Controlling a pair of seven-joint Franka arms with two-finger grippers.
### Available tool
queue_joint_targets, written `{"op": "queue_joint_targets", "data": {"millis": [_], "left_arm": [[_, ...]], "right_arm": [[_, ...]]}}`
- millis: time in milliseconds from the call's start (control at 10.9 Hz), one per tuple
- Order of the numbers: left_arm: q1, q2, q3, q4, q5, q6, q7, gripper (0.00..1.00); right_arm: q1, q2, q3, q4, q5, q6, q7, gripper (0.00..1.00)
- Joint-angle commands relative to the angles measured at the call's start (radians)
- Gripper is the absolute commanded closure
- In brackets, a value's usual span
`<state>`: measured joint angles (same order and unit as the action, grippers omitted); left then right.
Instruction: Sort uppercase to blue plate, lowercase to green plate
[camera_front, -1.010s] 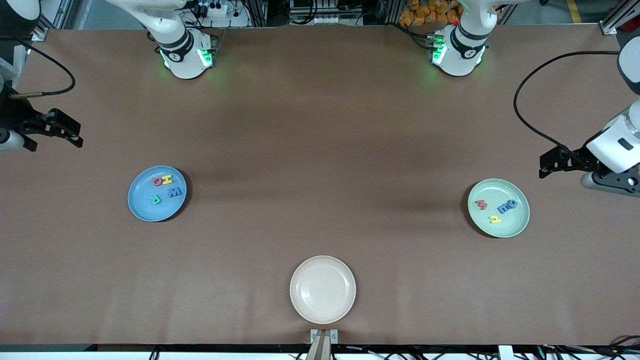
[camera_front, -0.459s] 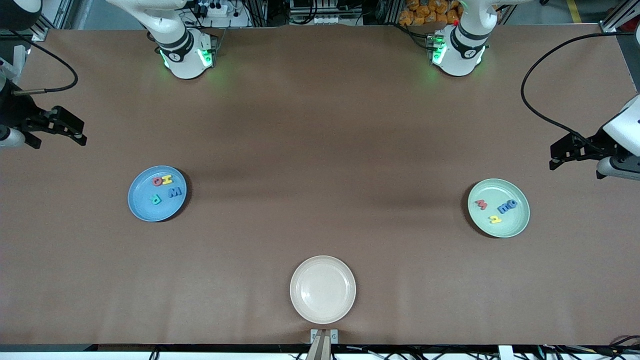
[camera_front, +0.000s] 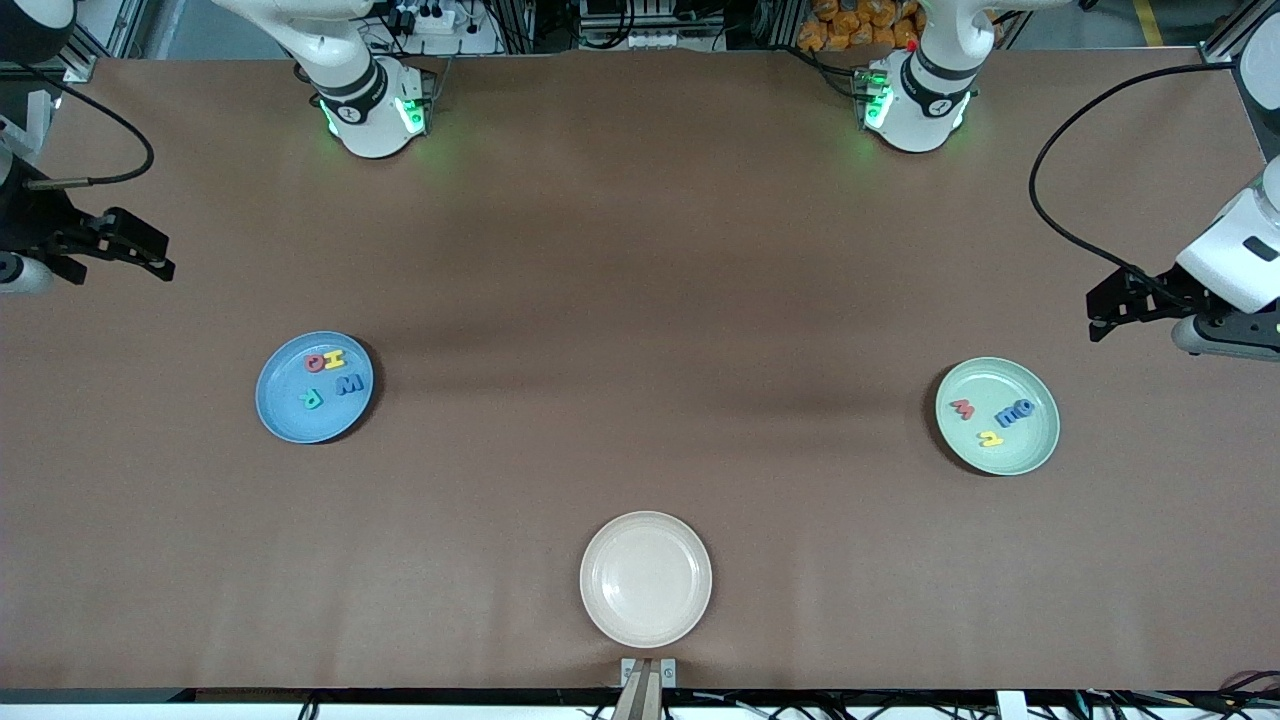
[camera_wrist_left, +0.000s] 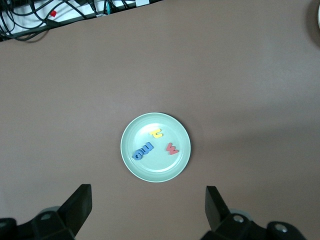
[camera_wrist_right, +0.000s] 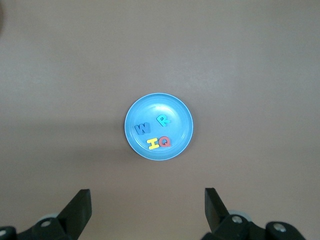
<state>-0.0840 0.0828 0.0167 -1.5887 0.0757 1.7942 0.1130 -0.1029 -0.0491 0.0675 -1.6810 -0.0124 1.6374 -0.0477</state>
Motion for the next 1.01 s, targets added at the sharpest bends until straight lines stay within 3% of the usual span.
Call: {"op": "queue_joint_targets", "data": {"millis": [0,275,918], "left_arm": [[-0.014,-0.006,0.016,0.036,0.010,-0.061,-0.030,0.00],[0.004,-0.005,0.020,0.055,-0.069,-0.090,-0.030,0.00],[-0.005,-0.018,0.034,0.085,-0.085,-0.168,-0.032,0.00]], "right_arm": [[-0.018,-0.005,0.009,0.000,0.020,-0.013,0.038,0.00],[-0.018,-0.006,0.009,-0.002,0.020,-0.025,0.039,0.00],[-0.018,-0.005,0.009,-0.002,0.048,-0.028,0.039,0.00]]}}
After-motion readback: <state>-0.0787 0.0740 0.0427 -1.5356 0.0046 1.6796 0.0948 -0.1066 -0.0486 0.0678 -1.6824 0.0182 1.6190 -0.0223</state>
